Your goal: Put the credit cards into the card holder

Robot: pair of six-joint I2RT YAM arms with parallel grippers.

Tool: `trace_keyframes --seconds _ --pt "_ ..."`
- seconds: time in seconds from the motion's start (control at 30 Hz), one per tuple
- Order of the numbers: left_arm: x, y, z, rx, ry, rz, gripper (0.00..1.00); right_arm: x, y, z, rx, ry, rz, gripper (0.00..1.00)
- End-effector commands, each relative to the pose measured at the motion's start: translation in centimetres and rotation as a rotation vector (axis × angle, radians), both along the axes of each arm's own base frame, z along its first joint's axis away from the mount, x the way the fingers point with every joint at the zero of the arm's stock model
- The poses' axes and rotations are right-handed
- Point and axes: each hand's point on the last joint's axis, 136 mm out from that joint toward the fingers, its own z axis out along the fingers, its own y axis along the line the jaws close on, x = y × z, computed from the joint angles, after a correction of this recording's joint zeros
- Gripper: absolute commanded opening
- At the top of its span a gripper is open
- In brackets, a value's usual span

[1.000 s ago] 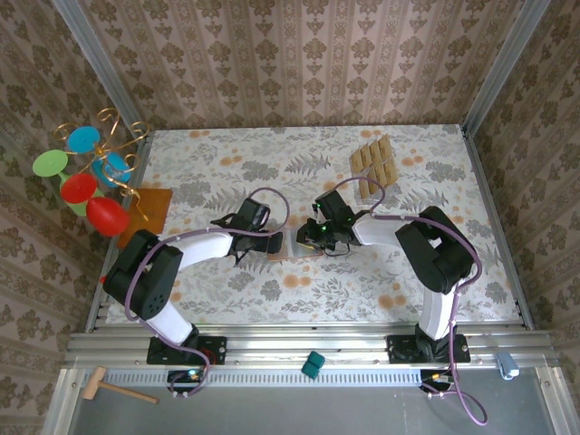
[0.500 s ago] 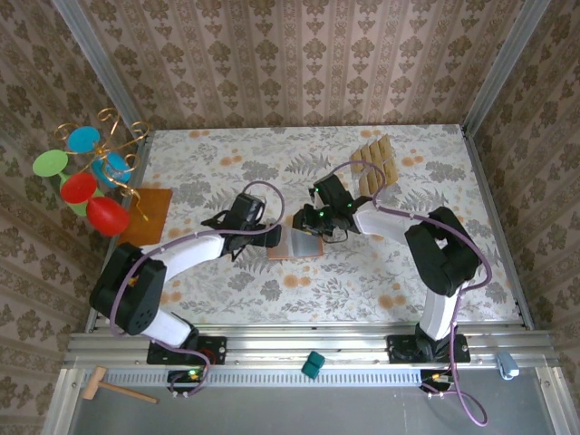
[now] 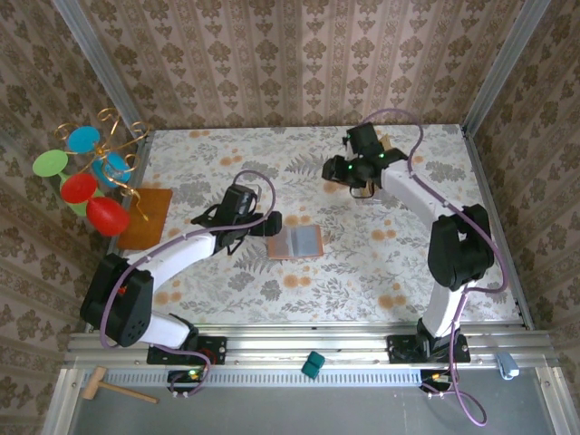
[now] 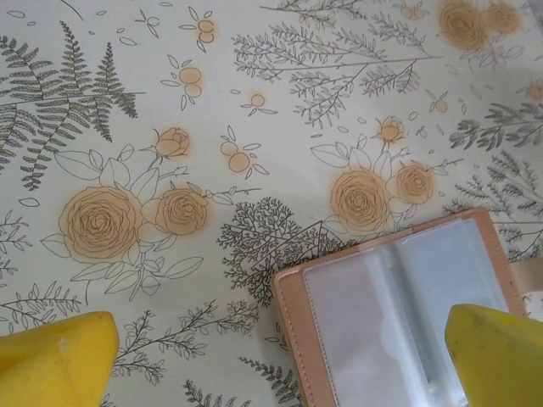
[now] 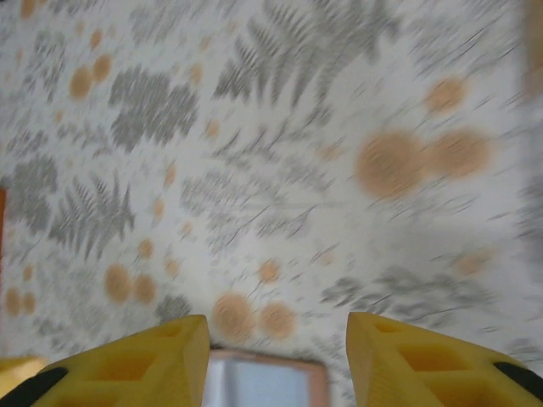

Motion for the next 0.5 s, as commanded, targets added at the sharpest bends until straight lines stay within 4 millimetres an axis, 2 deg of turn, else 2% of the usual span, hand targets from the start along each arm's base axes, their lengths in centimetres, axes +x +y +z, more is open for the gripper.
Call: trace_keyframes --seconds 0.0,0.17,0.47 --pt "1.1 -1.0 1.8 -0.076 -0.014 0.012 1.00 -0.3 -4.4 -0.4 -0.273 0.039 -0.016 0.51" --pt "1.2 -1.2 1.3 -0.089 0.002 0.015 1.00 1.1 -6.7 -0.5 -0.448 0.058 -0.024 0.49" --pt "0.7 -1.0 0.5 -0.091 0.021 0.020 1.00 2.4 -8.5 -3.7 -0.638 0.155 0.006 0.42"
